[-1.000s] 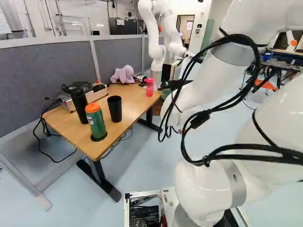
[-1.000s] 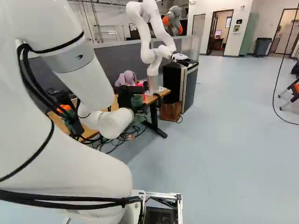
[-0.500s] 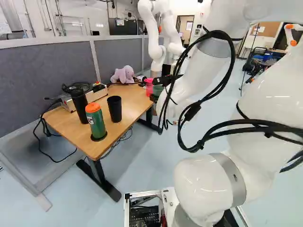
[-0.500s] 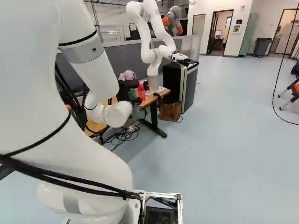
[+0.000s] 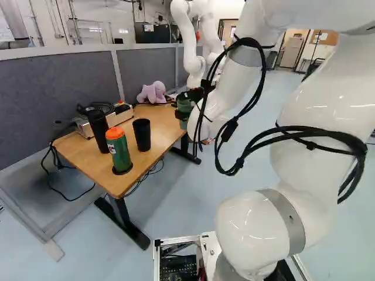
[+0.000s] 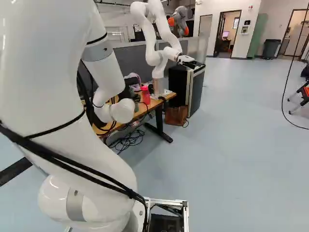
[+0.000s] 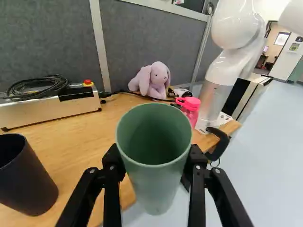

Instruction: Place the green cup on the table

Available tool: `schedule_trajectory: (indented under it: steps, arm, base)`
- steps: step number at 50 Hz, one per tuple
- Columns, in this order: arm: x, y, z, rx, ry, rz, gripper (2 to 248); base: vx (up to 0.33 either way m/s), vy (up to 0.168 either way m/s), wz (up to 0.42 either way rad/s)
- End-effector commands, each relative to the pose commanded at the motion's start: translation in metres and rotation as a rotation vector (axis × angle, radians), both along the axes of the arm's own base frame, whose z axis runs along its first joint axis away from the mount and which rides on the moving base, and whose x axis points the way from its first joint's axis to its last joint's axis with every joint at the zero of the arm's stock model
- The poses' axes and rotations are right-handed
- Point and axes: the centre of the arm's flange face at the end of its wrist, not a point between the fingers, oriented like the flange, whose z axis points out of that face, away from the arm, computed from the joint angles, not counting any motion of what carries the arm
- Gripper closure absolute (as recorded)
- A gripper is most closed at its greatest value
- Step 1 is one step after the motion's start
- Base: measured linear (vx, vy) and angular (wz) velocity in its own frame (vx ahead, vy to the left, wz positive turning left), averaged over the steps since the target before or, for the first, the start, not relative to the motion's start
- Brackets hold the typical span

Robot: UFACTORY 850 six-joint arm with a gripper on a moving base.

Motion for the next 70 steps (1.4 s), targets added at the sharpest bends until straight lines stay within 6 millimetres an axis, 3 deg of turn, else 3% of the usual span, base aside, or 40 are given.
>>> schedule_trajectory:
  steps: [13,70]
  arm:
    - [0.028,0.012,-0.005,0.000,-0.002,0.024,125]
    - [0.118,0.096,-0.070,0.016,0.027,0.127,125]
  base:
    - [0.000,0.000,0.000]
    - [0.000,0.000,0.000]
